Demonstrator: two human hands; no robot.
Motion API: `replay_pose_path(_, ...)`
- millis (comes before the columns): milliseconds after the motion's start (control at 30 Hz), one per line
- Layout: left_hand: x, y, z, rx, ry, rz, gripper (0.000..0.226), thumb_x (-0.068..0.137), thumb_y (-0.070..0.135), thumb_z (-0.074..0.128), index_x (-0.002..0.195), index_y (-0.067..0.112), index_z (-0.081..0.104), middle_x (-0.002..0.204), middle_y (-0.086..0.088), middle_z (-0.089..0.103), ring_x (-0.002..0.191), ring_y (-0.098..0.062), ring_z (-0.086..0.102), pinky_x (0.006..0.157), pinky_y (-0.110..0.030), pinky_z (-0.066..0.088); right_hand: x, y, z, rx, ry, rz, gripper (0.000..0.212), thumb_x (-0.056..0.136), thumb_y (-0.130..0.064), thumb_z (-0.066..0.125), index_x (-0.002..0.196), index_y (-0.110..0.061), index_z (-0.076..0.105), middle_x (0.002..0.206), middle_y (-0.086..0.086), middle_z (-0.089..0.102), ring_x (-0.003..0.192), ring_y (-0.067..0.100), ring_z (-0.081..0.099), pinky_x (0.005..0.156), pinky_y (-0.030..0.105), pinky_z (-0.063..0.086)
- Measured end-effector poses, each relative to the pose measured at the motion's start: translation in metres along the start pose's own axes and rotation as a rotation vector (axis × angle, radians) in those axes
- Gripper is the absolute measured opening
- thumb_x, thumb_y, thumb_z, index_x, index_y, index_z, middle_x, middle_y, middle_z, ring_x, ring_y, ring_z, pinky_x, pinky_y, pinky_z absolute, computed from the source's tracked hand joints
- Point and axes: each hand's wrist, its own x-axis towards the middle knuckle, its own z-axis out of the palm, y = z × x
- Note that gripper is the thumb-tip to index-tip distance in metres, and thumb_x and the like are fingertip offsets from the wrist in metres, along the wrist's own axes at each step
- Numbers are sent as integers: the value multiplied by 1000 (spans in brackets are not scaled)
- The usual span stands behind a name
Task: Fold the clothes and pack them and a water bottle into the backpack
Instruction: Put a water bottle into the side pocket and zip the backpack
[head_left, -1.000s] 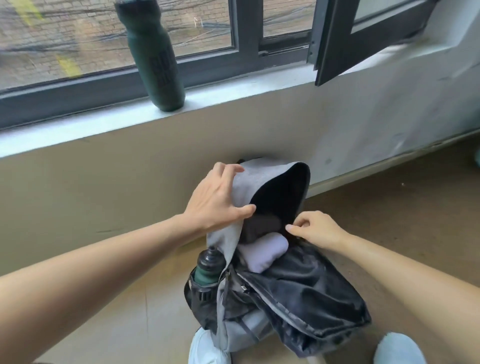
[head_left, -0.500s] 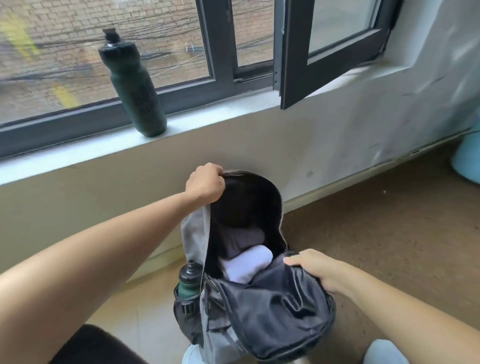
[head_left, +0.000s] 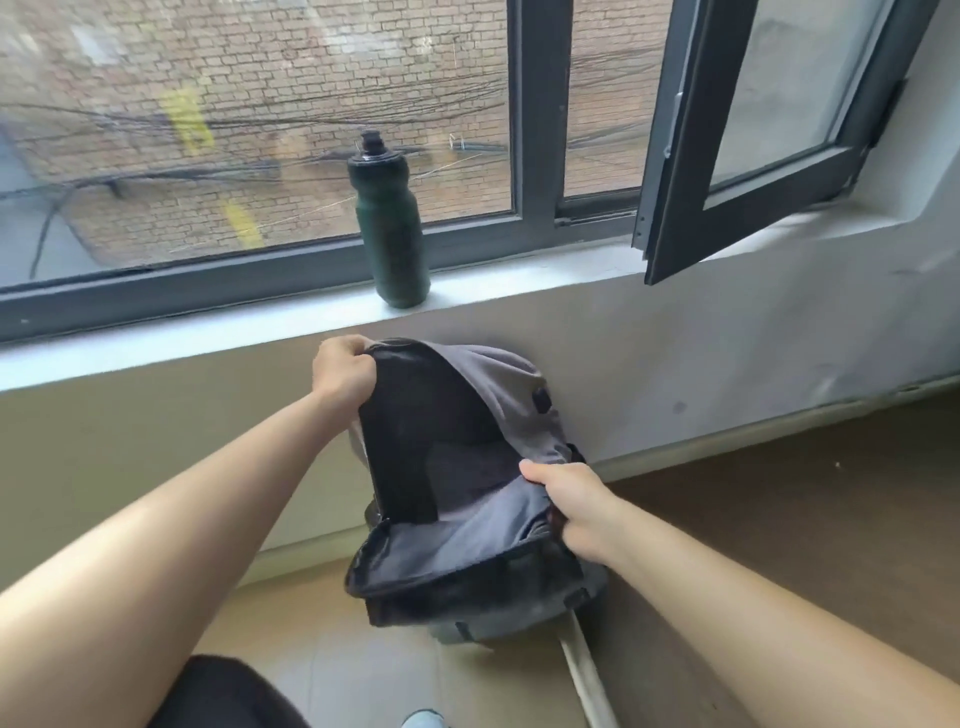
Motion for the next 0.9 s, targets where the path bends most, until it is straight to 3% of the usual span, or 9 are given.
replay_pose_path(133, -20, 5, 5, 71, -137, 68, 27, 87, 4, 53, 86, 25, 69, 89, -1, 69, 91, -24, 64, 79, -31, 50, 16, -12, 7, -123, -29, 35, 54, 89, -35, 75, 126, 2, 61, 111, 25, 71, 81, 27, 63, 82, 41, 58)
replay_pose_path(233, -34, 13, 15, 139, -275, 162, 28, 82, 9, 61, 101, 29, 69, 97, 2, 70, 96, -21, 67, 88, -35, 57, 23, -29, 2, -550, 12, -31, 31, 89, -41, 69, 89, -11, 60, 73, 6, 58, 56, 20, 52, 56, 26, 43)
replay_pose_path(333, -41, 15, 21, 193, -341, 220, 31, 78, 10, 61, 98, 32, 72, 94, 6, 72, 95, -19, 70, 88, -34, 58, 24, -68, 4, -1049, 218, -230, 29, 86, -38, 61, 75, -12, 57, 80, 6, 62, 77, 31, 64, 66, 28, 45)
replay_pose_path(500, -38, 9, 23, 274, -327, 264, 25, 79, 17, 60, 95, 28, 75, 92, 7, 75, 92, -19, 68, 80, -32, 56, 2, -166, 57, -703, 429, -709, 25, 83, -26, 64, 63, -10, 66, 62, 2, 62, 65, 23, 57, 55, 25, 37)
replay_pose_path(600, -35, 2, 23, 292, -324, 288, 25, 77, 19, 59, 95, 28, 75, 88, 9, 73, 92, -18, 67, 79, -33, 56, 2, -212, 101, -580, 254, -888, 26, 80, -38, 76, 94, -19, 65, 92, -2, 68, 90, 20, 62, 73, 30, 48)
replay_pose_path(667, -32, -3, 23, 293, -323, 313, 26, 75, 21, 57, 94, 30, 74, 87, 11, 72, 92, -17, 65, 79, -33, 55, 15, -233, 128, -596, 104, -861, 74, 72, -51, 82, 132, -20, 52, 128, 0, 60, 119, 21, 55, 99, 38, 47)
replay_pose_path(733, -30, -6, 23, 294, -318, 332, 26, 74, 22, 55, 92, 30, 72, 86, 12, 71, 92, -17, 63, 78, -33, 54, 29, -246, 149, -585, 18, -801, 104, 60, -62, 84, 146, -25, 37, 143, -1, 51, 134, 26, 44, 111, 47, 41)
replay_pose_path(800, -28, -7, 25, 295, -313, 350, 27, 73, 21, 53, 92, 27, 71, 85, 11, 71, 90, -17, 63, 77, -34, 55, 42, -254, 161, -543, -58, -763, 101, 48, -68, 83, 135, -37, 41, 136, -6, 56, 132, 26, 48, 110, 50, 43)
replay_pose_path(900, -29, -7, 27, 320, -304, 395, 30, 73, 21, 53, 95, 26, 72, 79, 13, 66, 89, -16, 59, 76, -33, 53, 53, -262, 166, -446, -179, -739, 81, 51, -54, 90, 119, -40, 49, 123, -8, 63, 121, 23, 58, 108, 51, 46)
